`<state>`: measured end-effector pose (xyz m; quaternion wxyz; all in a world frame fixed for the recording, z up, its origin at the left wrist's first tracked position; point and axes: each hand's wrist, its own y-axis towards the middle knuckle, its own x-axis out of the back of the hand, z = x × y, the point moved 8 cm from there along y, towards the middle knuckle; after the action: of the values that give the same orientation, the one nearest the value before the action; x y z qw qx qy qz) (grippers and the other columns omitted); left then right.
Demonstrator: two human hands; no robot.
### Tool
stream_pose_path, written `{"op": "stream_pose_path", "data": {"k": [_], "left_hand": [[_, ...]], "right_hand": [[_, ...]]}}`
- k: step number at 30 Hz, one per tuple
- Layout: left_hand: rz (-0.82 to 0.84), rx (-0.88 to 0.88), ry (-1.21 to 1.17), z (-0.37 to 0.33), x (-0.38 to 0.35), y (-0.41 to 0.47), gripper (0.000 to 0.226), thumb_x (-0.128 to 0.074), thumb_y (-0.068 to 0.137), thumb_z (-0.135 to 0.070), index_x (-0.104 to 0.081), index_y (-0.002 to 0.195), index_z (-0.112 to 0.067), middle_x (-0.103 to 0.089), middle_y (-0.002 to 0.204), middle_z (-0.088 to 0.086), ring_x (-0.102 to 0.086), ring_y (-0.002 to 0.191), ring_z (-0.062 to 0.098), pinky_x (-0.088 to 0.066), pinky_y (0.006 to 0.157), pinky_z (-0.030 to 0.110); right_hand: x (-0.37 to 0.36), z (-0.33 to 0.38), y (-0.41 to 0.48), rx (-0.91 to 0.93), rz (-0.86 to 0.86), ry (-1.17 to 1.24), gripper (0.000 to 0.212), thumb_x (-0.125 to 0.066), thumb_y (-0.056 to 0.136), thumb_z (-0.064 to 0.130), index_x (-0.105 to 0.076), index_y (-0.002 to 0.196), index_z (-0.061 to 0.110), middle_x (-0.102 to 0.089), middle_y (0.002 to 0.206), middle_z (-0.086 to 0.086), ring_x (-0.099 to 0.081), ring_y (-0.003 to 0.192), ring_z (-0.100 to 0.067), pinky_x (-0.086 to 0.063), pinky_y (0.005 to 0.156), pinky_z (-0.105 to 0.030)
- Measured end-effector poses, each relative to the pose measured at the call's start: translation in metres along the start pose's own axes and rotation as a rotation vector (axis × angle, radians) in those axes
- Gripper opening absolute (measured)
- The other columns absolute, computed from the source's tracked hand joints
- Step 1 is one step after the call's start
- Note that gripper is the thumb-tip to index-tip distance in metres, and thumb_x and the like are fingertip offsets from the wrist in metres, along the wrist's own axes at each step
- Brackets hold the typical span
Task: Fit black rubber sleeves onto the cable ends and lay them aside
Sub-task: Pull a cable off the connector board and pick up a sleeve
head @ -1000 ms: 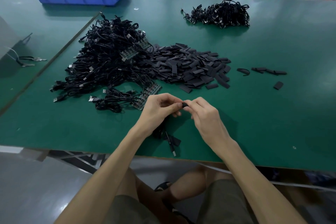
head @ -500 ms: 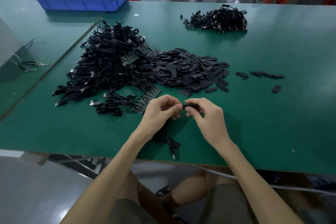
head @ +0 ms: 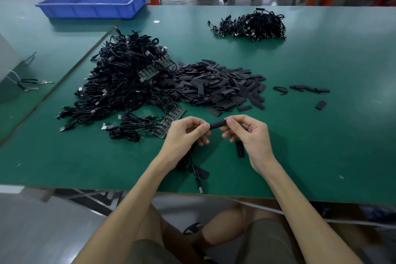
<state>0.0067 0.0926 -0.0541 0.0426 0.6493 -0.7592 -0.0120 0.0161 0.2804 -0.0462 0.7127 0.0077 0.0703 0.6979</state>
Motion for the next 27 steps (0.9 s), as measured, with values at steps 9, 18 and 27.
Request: {"op": "stream_pose_path", "data": {"k": [9, 18, 27], "left_hand": [[0.05, 0.015, 0.041, -0.004, -0.005, -0.001, 0.015, -0.073, 0.094, -0.017, -0.07, 0.094, -0.002, -0.076, 0.08, 0.009, -0.07, 0.066, 0.02, -0.055, 0.063, 0.026], [0.027, -0.068, 0.162, -0.013, -0.005, -0.004, 0.018, -0.071, 0.095, -0.033, -0.07, 0.1, -0.017, -0.076, 0.094, 0.0, -0.072, 0.085, 0.014, -0.056, 0.078, 0.024], [-0.081, -0.039, 0.436, -0.015, -0.017, 0.001, 0.006, -0.075, 0.09, -0.029, -0.073, 0.092, -0.024, -0.07, 0.083, -0.012, -0.059, 0.07, -0.003, -0.044, 0.067, 0.008]], "right_hand": [[-0.001, -0.006, 0.003, -0.024, 0.023, -0.016, 0.016, -0.067, 0.1, 0.021, -0.075, 0.098, 0.007, -0.078, 0.082, -0.012, -0.07, 0.065, -0.017, -0.051, 0.058, -0.022], [0.017, -0.006, 0.002, -0.068, -0.162, 0.196, 0.02, -0.075, 0.089, 0.022, -0.075, 0.098, 0.003, -0.075, 0.078, -0.008, -0.066, 0.065, -0.013, -0.05, 0.058, -0.021], [0.015, 0.0, 0.0, -0.072, -0.146, 0.272, 0.042, -0.07, 0.086, 0.03, -0.066, 0.111, -0.003, -0.076, 0.087, -0.008, -0.071, 0.076, -0.015, -0.054, 0.067, -0.024]]}}
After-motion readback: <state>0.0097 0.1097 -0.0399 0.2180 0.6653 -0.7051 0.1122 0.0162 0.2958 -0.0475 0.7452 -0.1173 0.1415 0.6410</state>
